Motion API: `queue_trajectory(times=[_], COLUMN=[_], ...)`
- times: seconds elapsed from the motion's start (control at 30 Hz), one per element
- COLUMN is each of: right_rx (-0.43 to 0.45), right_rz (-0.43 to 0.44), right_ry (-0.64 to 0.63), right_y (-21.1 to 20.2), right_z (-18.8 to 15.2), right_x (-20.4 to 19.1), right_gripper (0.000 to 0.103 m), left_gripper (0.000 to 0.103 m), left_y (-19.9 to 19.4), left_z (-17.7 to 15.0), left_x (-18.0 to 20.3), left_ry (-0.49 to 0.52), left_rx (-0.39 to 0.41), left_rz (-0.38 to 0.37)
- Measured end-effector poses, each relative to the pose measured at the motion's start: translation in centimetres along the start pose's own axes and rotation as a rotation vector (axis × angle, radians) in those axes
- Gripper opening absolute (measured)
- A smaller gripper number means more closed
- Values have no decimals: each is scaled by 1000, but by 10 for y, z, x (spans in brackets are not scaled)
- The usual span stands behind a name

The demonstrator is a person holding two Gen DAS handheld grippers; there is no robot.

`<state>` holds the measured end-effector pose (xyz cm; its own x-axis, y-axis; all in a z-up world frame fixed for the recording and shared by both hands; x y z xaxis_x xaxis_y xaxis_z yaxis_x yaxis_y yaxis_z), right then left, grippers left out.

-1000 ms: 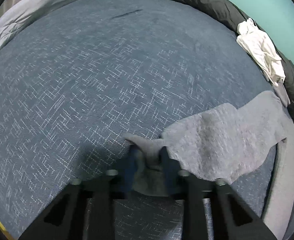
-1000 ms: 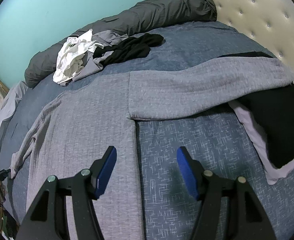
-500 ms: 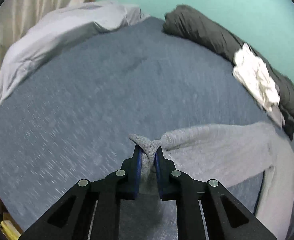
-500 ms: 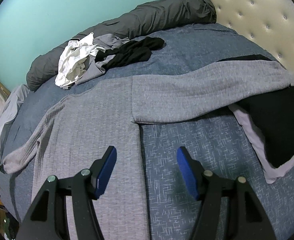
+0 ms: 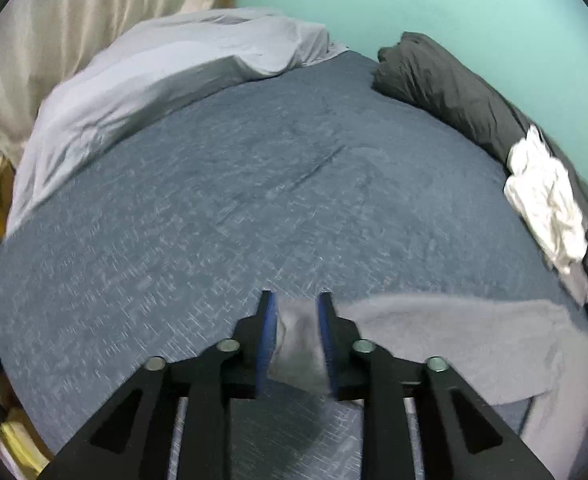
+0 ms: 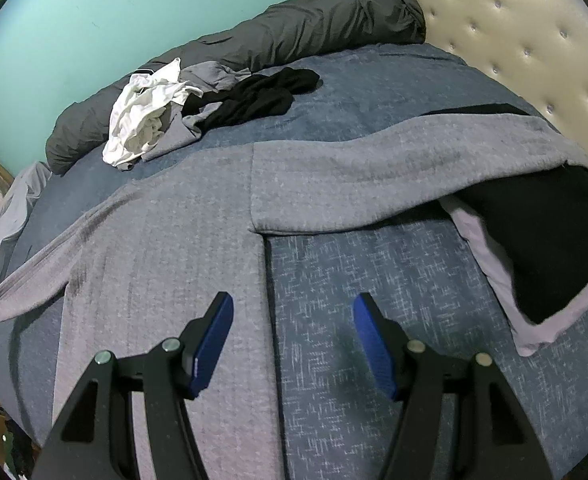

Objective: Fold clothes

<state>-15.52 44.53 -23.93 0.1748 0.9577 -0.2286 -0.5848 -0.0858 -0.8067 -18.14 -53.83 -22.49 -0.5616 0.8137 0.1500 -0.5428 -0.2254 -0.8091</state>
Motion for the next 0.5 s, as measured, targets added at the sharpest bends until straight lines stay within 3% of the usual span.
queue_trajectory(times=[0.03, 0.2, 0.5], right_rx=[-1, -9, 6], right_rz=[-1, -7, 36], right_ry=[1, 1, -27], right_y=[0, 0, -14], right_z=[-1, -4, -2], right_x=[1, 3, -12], right_gripper=[63, 63, 63], left_gripper=[38, 38, 48], left_y=[0, -11, -53], left_z=[-3, -14, -42], left_x=[-1, 15, 78], left_ry=[1, 57, 193], left_rx=[-4, -11, -21], left_rz=[-3, -43, -158])
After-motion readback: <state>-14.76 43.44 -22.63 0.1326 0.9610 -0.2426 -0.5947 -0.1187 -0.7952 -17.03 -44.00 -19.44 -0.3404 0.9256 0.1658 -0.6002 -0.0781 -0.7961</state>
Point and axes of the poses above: each gripper's, at about its wrist camera, not at the fingertips, and y roughly the way its jaws point, x to its right, z to its top, the point moved 2 cm from there along y, roughly the way its jaws point, and after that the axes turned 1 degree about -x, right-handed, at the moved point
